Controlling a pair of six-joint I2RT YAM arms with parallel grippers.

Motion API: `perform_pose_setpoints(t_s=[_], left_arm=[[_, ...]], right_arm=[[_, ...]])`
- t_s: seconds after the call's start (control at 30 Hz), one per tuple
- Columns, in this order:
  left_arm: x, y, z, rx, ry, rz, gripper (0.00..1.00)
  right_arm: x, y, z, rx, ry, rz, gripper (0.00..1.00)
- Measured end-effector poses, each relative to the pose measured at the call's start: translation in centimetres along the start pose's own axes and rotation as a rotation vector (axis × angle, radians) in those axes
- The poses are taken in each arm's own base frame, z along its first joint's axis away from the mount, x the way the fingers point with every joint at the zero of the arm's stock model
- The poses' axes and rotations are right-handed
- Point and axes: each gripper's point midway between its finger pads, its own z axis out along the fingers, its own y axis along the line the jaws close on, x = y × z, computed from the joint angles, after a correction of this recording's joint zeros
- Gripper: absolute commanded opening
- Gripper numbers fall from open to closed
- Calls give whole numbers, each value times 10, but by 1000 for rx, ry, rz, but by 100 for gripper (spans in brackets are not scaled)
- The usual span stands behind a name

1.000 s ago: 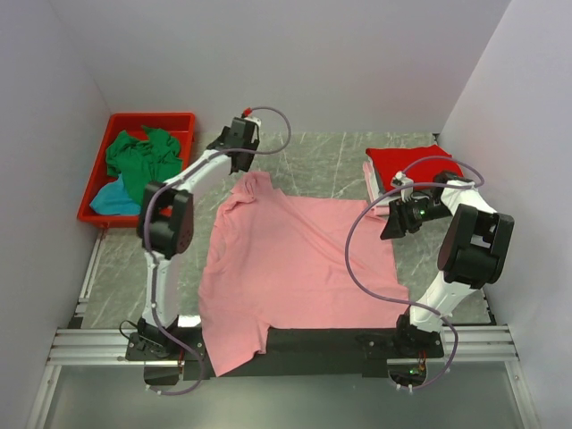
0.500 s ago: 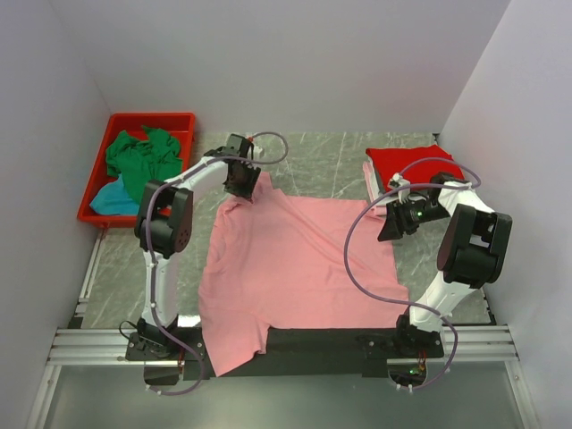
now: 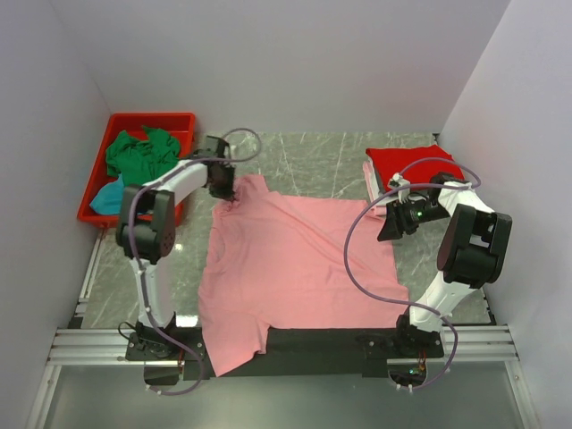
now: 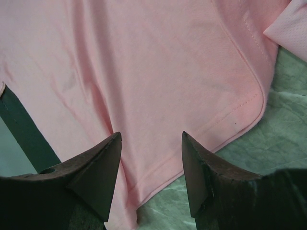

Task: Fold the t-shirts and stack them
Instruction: Flatten the tshirt out

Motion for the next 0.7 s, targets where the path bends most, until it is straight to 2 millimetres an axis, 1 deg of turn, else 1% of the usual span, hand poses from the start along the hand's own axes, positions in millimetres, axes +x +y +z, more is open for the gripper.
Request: perform_pose_setpoints(t_s=[0.03, 0.07, 0.1, 0.17, 0.23, 0.27, 0.3, 0.37, 0.5, 0.57, 0.63, 0.7], left_arm=[[-3, 7, -6, 12, -17, -42, 28], [-7, 17, -15, 32, -41, -103, 43], [-16, 30, -24, 51, -78, -165, 48], [-34, 55, -39, 76, -150, -273, 52], [-51, 82, -50, 72, -209, -356, 52], [-57, 92, -51, 69, -226, -385, 55], [-61, 95, -52, 72, -237, -401, 58], [-65, 90, -50, 101, -237, -408, 60], [-64, 63, -47, 184, -208, -389, 61], [-66, 52, -47, 210, -193, -373, 60], [-75, 44, -46, 215, -189, -357, 57], [-83, 43, -41, 197, -188, -347, 54]], right_arm=[[0, 0, 0, 0, 1, -1, 60], [0, 0, 0, 0, 1, -1, 60], [0, 0, 0, -1, 1, -2, 60], [0, 1, 1, -3, 4, -6, 60], [0, 2, 3, -6, 7, -11, 60], [1, 4, 4, -10, 12, -12, 60], [2, 5, 6, -15, 16, -14, 60], [3, 8, 10, -23, 27, -20, 60], [3, 14, 17, -32, 51, -40, 60], [2, 16, 20, -32, 57, -51, 60], [0, 18, 23, -35, 62, -58, 60], [-2, 21, 25, -39, 66, -63, 60]])
